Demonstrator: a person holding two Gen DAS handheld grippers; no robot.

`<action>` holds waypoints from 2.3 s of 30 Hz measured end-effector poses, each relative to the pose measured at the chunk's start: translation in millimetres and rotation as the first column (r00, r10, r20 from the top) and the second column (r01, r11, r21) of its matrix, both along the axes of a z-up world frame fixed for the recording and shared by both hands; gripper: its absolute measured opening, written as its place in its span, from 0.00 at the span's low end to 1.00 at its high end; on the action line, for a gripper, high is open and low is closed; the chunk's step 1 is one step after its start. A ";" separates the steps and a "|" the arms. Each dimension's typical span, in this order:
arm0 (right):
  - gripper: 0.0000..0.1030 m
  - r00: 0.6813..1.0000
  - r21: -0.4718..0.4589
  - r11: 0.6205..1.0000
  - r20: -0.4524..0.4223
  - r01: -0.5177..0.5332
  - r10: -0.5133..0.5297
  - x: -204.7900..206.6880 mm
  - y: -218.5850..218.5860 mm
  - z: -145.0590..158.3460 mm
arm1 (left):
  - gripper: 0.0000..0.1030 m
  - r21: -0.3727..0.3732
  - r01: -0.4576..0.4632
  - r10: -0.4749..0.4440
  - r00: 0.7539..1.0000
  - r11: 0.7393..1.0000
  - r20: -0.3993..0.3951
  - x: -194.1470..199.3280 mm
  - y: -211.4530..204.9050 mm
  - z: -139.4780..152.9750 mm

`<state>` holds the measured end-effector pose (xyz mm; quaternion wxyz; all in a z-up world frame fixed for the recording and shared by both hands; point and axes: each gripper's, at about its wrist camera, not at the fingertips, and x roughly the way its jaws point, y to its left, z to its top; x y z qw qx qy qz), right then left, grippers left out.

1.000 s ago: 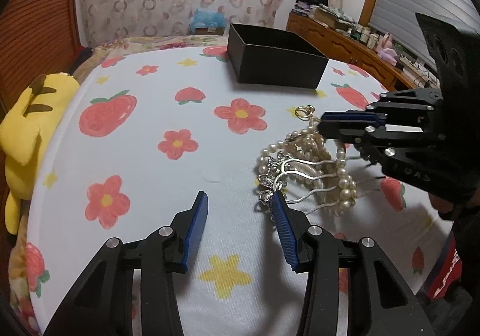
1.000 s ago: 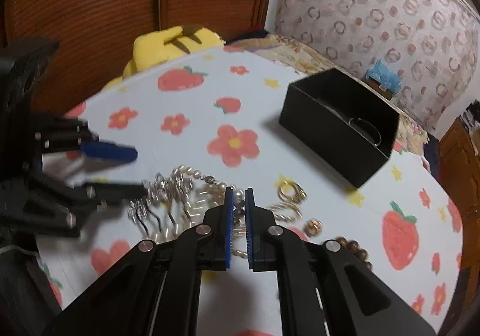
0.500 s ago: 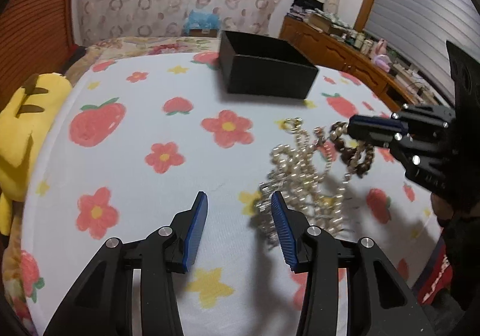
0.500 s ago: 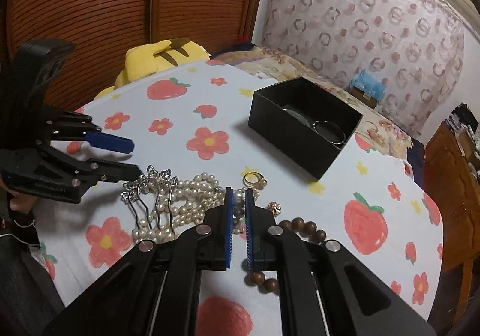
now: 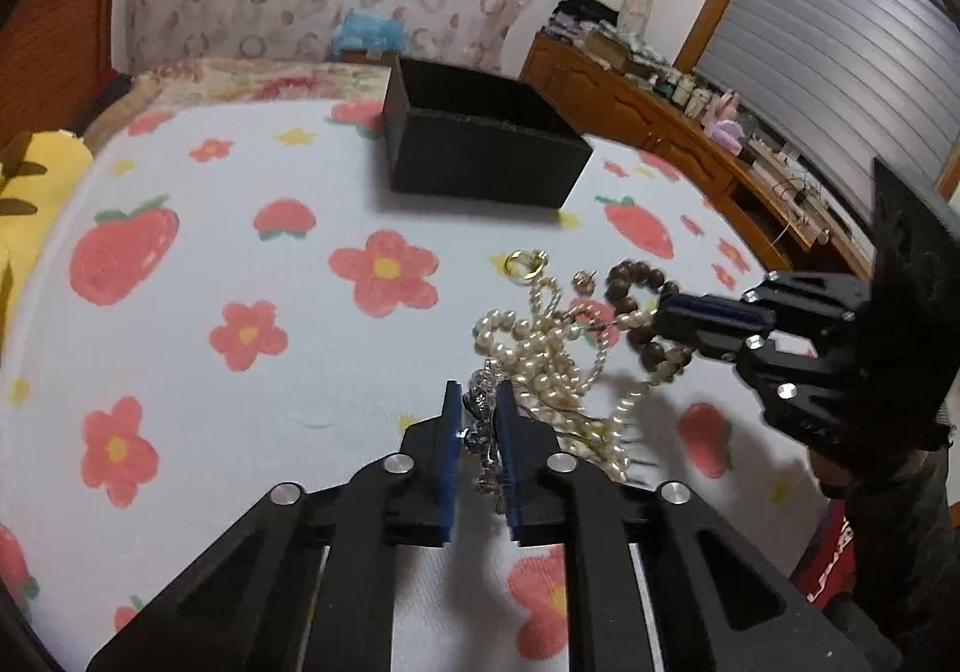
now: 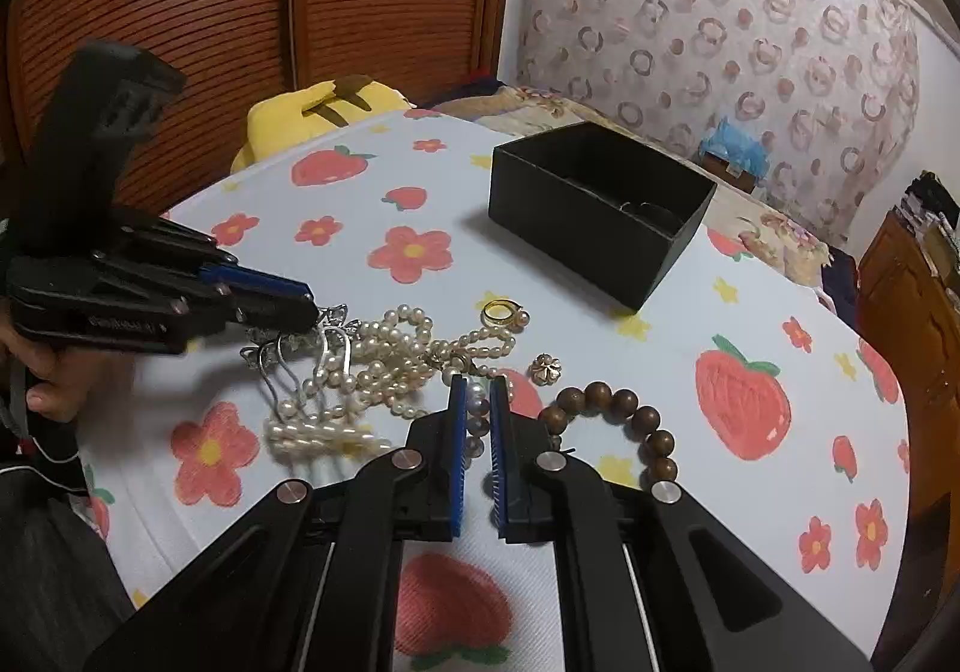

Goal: Organize jewelry
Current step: 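Grasp the silver pearl hairpin with the left gripper while the right gripper grasps a pearl necklace, then carry the hairpin and pearl necklace over the black box and open both grippers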

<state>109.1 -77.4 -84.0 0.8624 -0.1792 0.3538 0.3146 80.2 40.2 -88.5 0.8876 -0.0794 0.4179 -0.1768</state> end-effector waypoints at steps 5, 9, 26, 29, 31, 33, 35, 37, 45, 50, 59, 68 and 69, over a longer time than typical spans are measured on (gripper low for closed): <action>0.08 1.000 0.014 1.000 0.002 0.005 -0.005 0.2 -3.6 1.7 | 0.07 0.022 -0.016 0.015 0.998 1.000 0.054 -7.9 0.1 12.7; 0.08 1.000 0.021 1.000 -0.007 0.013 -0.013 1.4 -7.4 1.7 | 0.05 0.039 -0.046 0.042 0.993 0.998 0.107 -13.4 6.3 25.9; 0.08 0.994 0.124 0.992 0.113 -0.023 0.009 8.9 2.2 72.4 | 0.01 0.100 -0.138 0.111 0.965 0.985 0.237 9.9 24.1 70.2; 0.08 0.990 0.152 0.988 0.139 -0.031 0.010 14.0 1.4 91.1 | 0.01 0.102 -0.143 0.115 0.963 0.984 0.244 21.4 24.0 73.3; 0.08 0.988 0.166 0.985 0.156 -0.035 0.009 19.0 0.0 104.2 | 0.01 0.098 -0.145 0.117 0.961 0.985 0.249 28.5 23.6 76.1; 0.08 0.985 0.178 0.983 0.171 -0.041 0.010 23.1 -2.6 115.7 | 0.01 0.095 -0.145 0.116 0.960 0.985 0.254 34.9 22.6 79.0; 0.08 0.983 0.184 0.982 0.184 -0.042 0.007 28.1 -5.1 125.3 | 0.01 0.096 -0.146 0.117 0.959 0.985 0.260 41.4 21.4 82.1; 0.08 0.980 0.192 0.981 0.198 -0.041 0.002 35.7 -8.7 136.9 | 0.01 0.091 -0.146 0.118 0.958 0.985 0.261 49.4 21.4 84.9; 0.08 0.976 0.221 0.974 0.218 -0.045 -0.004 70.3 -19.2 173.0 | 0.01 0.069 -0.150 0.127 0.957 0.986 0.261 85.5 22.2 100.3; 0.08 0.970 0.227 0.973 0.242 -0.047 -0.009 89.7 -24.5 193.5 | 0.01 0.061 -0.154 0.133 0.956 0.986 0.261 112.7 20.5 108.6; 0.08 0.964 0.255 0.966 0.264 -0.051 -0.019 117.5 -37.3 219.8 | 0.02 0.078 -0.145 0.122 0.962 0.986 0.243 150.7 10.0 105.5; 0.08 0.988 0.229 0.973 0.151 -0.013 -0.022 150.4 -26.8 173.5 | 0.02 0.080 -0.138 0.120 0.972 0.987 0.204 184.0 -0.1 83.4; 0.08 0.989 0.228 0.974 0.145 -0.012 -0.022 150.7 -25.7 168.5 | 0.02 0.082 -0.138 0.120 0.972 0.987 0.201 186.9 -1.6 81.0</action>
